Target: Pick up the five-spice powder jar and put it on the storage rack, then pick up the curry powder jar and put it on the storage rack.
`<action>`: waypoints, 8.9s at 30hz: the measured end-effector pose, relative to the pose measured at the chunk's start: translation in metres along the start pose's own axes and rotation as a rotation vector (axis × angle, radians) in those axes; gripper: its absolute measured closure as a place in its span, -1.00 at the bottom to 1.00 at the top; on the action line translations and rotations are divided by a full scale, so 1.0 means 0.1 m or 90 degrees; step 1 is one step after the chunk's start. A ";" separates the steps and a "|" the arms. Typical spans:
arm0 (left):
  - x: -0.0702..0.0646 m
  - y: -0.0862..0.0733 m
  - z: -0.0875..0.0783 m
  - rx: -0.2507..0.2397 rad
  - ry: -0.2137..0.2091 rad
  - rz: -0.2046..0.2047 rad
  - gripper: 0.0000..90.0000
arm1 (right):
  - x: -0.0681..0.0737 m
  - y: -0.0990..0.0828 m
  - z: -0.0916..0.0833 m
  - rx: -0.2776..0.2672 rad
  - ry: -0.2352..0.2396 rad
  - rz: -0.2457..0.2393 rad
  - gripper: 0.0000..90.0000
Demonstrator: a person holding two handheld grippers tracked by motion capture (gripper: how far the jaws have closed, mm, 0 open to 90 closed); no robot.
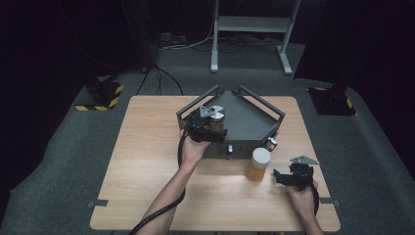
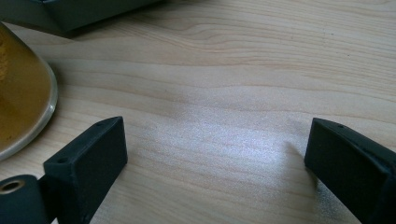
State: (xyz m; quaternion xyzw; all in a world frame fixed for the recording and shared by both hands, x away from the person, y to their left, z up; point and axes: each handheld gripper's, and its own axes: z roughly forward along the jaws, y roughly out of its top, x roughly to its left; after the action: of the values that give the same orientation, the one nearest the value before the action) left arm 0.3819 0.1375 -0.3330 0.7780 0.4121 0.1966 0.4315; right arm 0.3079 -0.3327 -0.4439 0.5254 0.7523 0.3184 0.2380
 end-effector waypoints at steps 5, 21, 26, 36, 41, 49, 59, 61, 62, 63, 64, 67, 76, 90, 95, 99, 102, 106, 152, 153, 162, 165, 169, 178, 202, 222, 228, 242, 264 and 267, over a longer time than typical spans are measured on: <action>0.00 -0.06 -0.07 -0.005 -0.003 0.001 -0.91 | 0.00 0.00 0.00 0.000 0.000 0.000 -0.87; -0.01 -0.28 -0.31 -0.019 -0.008 0.005 -0.91 | 0.00 0.00 0.00 0.000 0.000 0.000 -0.87; -0.02 -0.38 -0.36 -0.016 -0.012 0.007 -0.91 | 0.00 0.00 0.00 0.000 0.000 0.000 -0.87; -0.01 -0.53 -0.41 -0.009 -0.011 -0.002 -0.90 | 0.00 0.00 0.00 0.000 0.000 0.000 -0.87; -0.02 -0.59 -0.40 -0.001 -0.011 -0.002 -0.90 | 0.00 0.00 0.00 0.000 0.000 0.000 -0.87; -0.06 -0.73 -0.36 0.016 -0.013 0.005 -0.90 | 0.00 0.00 0.00 0.000 0.000 0.000 -0.87; -0.06 -0.91 -0.30 0.032 -0.017 -0.008 -0.89 | 0.00 0.00 0.00 0.000 0.000 0.000 -0.87; -0.05 -0.95 -0.26 0.045 -0.020 -0.007 -0.89 | 0.00 0.00 0.00 0.000 0.000 0.000 -0.87; -0.05 -0.95 -0.26 0.045 -0.020 -0.007 -0.89 | 0.00 0.00 0.00 0.000 0.000 0.000 -0.87; -0.05 -0.95 -0.25 0.049 -0.021 -0.006 -0.89 | 0.00 0.00 0.00 0.000 0.000 0.000 -0.87; -0.06 -0.97 -0.22 0.057 -0.022 0.002 -0.90 | 0.00 0.00 0.00 0.000 0.000 0.000 -0.87; -0.08 -0.99 -0.18 0.066 -0.022 0.006 -0.90 | 0.00 0.00 0.00 0.000 0.000 0.000 -0.87; -0.09 -1.06 -0.11 0.080 -0.022 0.006 -0.90 | 0.00 0.00 0.00 0.000 0.000 0.000 -0.87; -0.12 -1.14 0.01 0.101 -0.015 0.006 -0.89 | 0.00 0.00 0.00 0.000 0.000 0.000 -0.87; -0.13 -1.18 0.04 0.105 -0.010 0.007 -0.89 | 0.00 0.00 0.00 0.000 0.000 0.000 -0.87; -0.13 -1.21 0.07 0.111 -0.006 0.008 -0.90 | 0.00 0.00 0.00 0.000 0.000 0.000 -0.87; -0.14 -1.22 0.09 0.116 -0.003 0.010 -0.90 | 0.00 0.00 0.00 0.000 0.000 0.000 -0.87; -0.14 -1.23 0.10 0.117 -0.002 0.010 -0.90 | 0.00 0.00 0.00 0.000 0.000 0.000 -0.87; -0.27 -1.29 0.19 0.111 0.026 0.020 -0.92 | 0.00 0.00 0.00 0.000 -0.001 0.000 -0.87; -0.27 -1.29 0.19 0.111 0.026 0.020 -0.92 | 0.00 0.00 0.00 0.000 0.000 0.000 -0.87; -0.28 -1.30 0.19 0.110 0.029 0.024 -0.93 | 0.00 0.00 0.00 0.000 0.000 0.001 -0.87; -0.28 -1.29 0.19 0.111 0.028 0.022 -0.93 | 0.00 0.00 0.00 0.000 0.000 0.001 -0.87; -0.27 -1.29 0.19 0.112 0.027 0.020 -0.93 | 0.00 0.00 0.00 0.000 0.001 0.001 -0.87; -0.27 -1.29 0.19 0.112 0.027 0.020 -0.93 | -0.02 0.00 0.00 0.001 0.005 -0.001 -0.87; -0.27 -1.30 0.19 0.110 0.027 0.017 -0.93 | -0.05 -0.23 -0.23 -0.020 0.093 -0.034 -0.86; -0.28 -1.29 0.19 0.111 0.029 0.016 -0.93 | 0.10 -0.04 -0.25 -0.057 0.192 -0.103 -0.81; -0.28 -1.30 0.19 0.111 0.029 0.016 -0.93 | 0.12 0.04 -0.25 -0.075 0.199 -0.102 -0.80; -0.28 -1.29 0.19 0.111 0.030 0.018 -0.93 | 0.17 0.21 -0.15 -0.095 0.218 -0.113 -0.75; -0.28 -1.30 0.19 0.110 0.030 0.016 -0.92 | 0.22 0.25 -0.06 -0.128 0.224 -0.099 -0.57; -0.28 -1.30 0.19 0.110 0.029 0.016 -0.92 | 0.22 0.24 -0.07 -0.131 0.224 -0.092 -0.56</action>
State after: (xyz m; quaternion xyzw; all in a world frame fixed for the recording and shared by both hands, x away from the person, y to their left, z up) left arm 0.3167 0.1422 -0.4502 0.8126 0.4278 0.1836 0.3506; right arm 0.3113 -0.3072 -0.4221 0.3793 0.7813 0.4626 0.1780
